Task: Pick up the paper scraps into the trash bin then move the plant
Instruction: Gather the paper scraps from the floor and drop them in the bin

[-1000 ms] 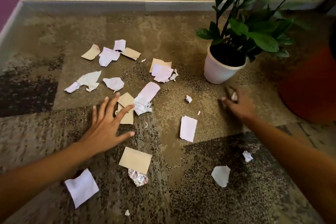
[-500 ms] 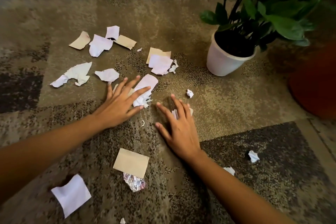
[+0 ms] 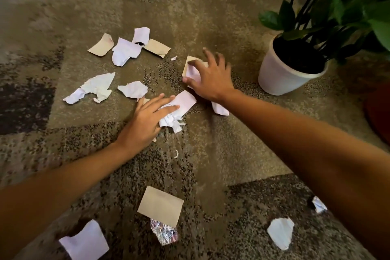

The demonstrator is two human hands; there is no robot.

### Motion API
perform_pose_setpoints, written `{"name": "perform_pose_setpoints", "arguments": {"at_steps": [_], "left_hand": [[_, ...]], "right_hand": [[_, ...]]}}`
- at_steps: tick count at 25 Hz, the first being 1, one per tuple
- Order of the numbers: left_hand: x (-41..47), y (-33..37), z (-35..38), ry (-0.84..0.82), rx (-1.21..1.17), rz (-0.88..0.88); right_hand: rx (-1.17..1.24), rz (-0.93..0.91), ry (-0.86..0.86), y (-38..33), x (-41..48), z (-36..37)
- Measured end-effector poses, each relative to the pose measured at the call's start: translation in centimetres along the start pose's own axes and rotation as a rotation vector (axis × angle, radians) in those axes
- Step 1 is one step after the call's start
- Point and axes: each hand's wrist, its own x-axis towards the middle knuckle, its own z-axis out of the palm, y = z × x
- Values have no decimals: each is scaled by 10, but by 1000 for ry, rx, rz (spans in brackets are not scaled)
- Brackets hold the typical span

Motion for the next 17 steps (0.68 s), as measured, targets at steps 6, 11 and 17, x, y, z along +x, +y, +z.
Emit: {"name": "perform_pose_setpoints", "arguments": {"at_steps": [6, 11, 17], "left_hand": [[2, 4, -4, -58, 8, -34], [4, 17, -7, -168, 161, -174], [34, 46, -6, -451, 172, -370]], "right_hand": [[30, -296, -340, -4, 0, -24], [19, -388, -490, 19, -38, -44], [-118, -172, -524, 29, -95, -42]]}}
